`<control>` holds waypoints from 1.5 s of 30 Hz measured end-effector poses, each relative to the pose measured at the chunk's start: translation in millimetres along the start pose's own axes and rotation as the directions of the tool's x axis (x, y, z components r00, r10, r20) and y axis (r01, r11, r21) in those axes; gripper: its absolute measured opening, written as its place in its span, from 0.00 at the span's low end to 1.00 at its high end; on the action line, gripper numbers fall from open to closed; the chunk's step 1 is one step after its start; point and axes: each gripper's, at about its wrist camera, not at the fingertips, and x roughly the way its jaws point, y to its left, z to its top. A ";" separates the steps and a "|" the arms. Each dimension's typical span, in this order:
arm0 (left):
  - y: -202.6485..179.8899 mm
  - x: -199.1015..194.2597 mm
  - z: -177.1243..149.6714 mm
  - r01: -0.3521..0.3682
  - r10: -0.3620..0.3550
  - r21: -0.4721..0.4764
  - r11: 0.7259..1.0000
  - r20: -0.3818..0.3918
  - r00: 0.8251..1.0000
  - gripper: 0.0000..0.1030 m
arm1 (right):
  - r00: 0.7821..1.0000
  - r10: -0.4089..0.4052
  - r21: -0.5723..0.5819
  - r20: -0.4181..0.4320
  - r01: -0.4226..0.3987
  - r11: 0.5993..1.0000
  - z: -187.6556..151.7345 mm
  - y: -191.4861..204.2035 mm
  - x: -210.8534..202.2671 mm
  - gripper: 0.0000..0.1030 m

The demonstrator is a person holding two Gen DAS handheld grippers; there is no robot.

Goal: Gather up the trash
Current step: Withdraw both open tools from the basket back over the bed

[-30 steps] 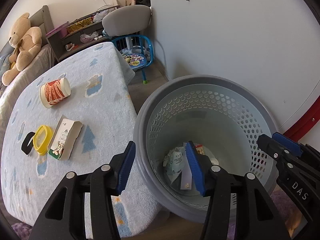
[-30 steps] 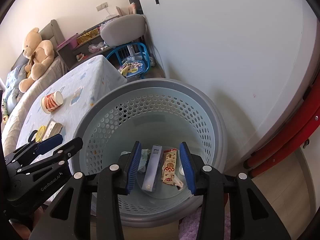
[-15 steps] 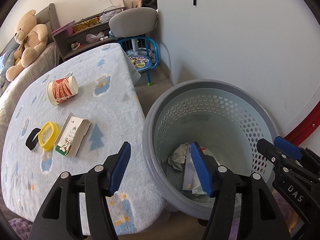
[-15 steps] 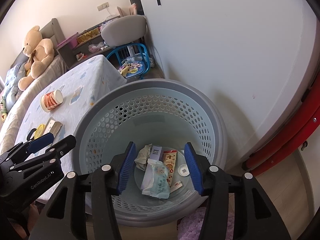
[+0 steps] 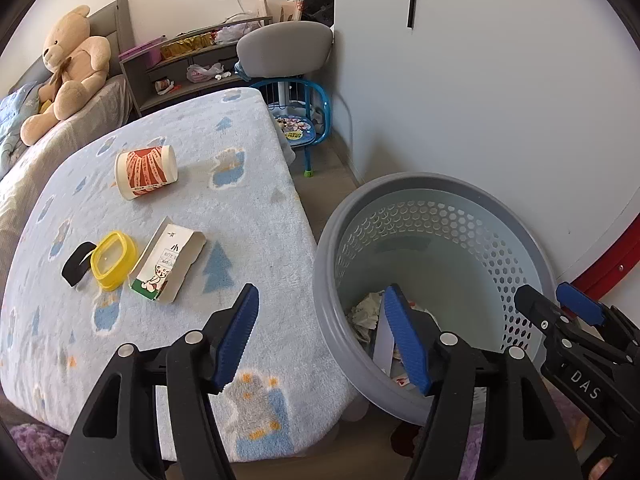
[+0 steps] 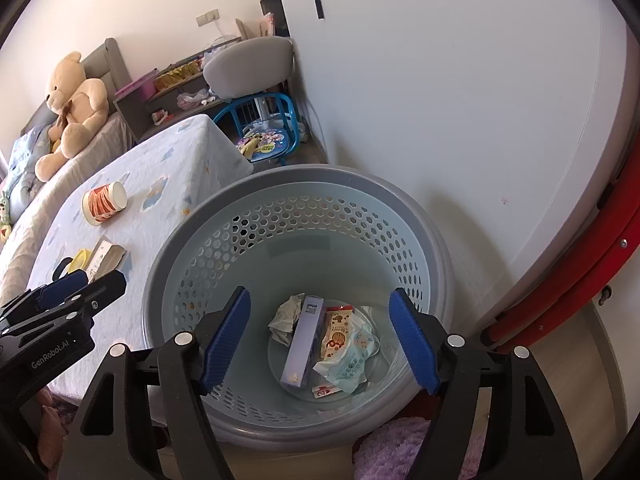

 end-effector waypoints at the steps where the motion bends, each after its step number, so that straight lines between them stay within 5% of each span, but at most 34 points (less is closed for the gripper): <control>1: 2.4 -1.5 -0.4 -0.001 0.001 -0.005 1.000 0.004 1.000 0.63 | 1.000 -0.001 -0.002 0.001 0.001 1.000 -0.2 0.7 -0.9 0.72; 19: 70.5 -25.2 -13.1 -0.050 0.054 -0.100 0.994 0.040 0.998 0.64 | 1.000 0.015 -0.002 0.000 -0.015 1.000 -5.8 29.7 -8.2 0.85; 45: 229.4 -34.5 -45.3 -0.181 0.196 -0.265 0.947 0.031 0.980 0.66 | 0.991 0.132 -0.193 -0.012 -0.132 0.972 -17.7 186.7 1.1 0.92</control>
